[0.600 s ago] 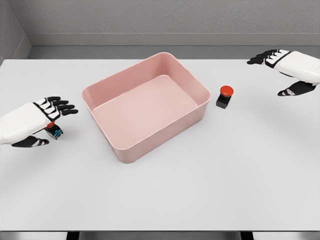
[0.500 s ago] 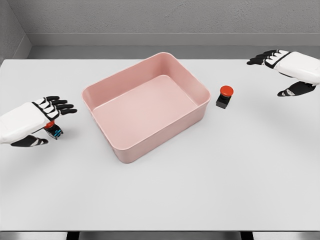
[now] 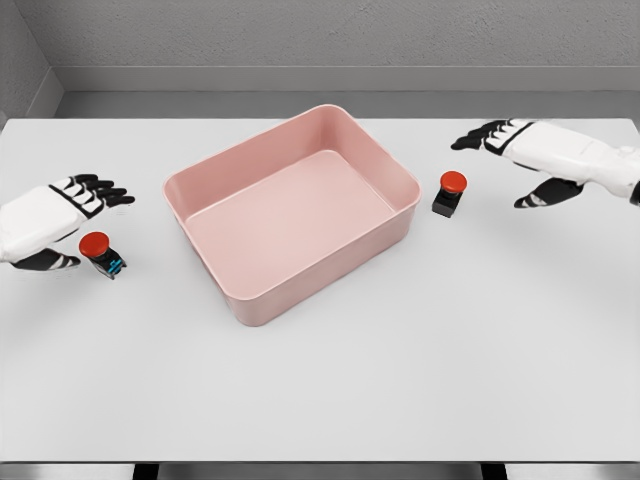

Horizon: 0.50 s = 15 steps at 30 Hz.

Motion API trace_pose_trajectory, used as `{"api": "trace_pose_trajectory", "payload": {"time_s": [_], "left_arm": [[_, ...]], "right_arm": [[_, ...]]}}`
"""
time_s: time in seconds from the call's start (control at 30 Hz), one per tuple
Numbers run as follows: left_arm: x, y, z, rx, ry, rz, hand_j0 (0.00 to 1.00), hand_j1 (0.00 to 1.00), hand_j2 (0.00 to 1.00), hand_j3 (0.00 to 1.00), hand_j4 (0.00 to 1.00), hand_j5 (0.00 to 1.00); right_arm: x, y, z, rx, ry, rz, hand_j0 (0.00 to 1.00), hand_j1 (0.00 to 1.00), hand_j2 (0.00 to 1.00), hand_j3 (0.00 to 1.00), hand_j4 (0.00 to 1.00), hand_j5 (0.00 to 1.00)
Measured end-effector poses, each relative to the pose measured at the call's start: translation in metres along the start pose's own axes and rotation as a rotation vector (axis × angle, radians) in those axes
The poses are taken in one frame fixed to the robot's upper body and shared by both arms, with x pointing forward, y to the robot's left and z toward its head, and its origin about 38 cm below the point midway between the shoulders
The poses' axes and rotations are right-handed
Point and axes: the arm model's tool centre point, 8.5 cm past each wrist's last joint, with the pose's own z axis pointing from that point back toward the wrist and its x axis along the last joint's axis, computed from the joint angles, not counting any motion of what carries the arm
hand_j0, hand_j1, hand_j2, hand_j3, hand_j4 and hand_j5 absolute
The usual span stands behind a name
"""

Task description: Put the industrial switch in the basket with both arms

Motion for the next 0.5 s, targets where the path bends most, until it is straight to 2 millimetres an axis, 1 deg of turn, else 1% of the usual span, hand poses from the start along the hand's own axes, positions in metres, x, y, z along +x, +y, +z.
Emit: {"api": "trace_pose_trajectory", "payload": {"time_s": [0.1, 0.17, 0.33, 0.5], "left_arm": [[0.005, -0.013, -0.005, -0.020, -0.010, 0.020, 1.00, 1.00, 1.00, 1.00, 1.00, 1.00], [0.006, -0.017, -0.007, -0.027, -0.012, 0.026, 1.00, 1.00, 1.00, 1.00, 1.00, 1.00], [0.006, -0.021, -0.007, -0.033, -0.009, 0.034, 1.00, 1.00, 1.00, 1.00, 1.00, 1.00], [0.004, -0.025, -0.006, -0.038, -0.001, 0.041, 1.00, 1.00, 1.00, 1.00, 1.00, 1.00]], "right_arm": [[0.000, 0.005, -0.008, 0.011, 0.022, -0.021, 1.00, 1.00, 1.00, 1.00, 1.00, 1.00], [0.000, 0.002, -0.013, 0.009, 0.039, -0.025, 1.00, 1.00, 1.00, 1.00, 1.00, 1.00], [-0.002, 0.001, -0.028, 0.049, 0.096, -0.049, 1.00, 1.00, 1.00, 1.00, 1.00, 1.00], [0.004, 0.011, -0.046, 0.121, 0.112, -0.086, 1.00, 1.00, 1.00, 1.00, 1.00, 1.00]]}}
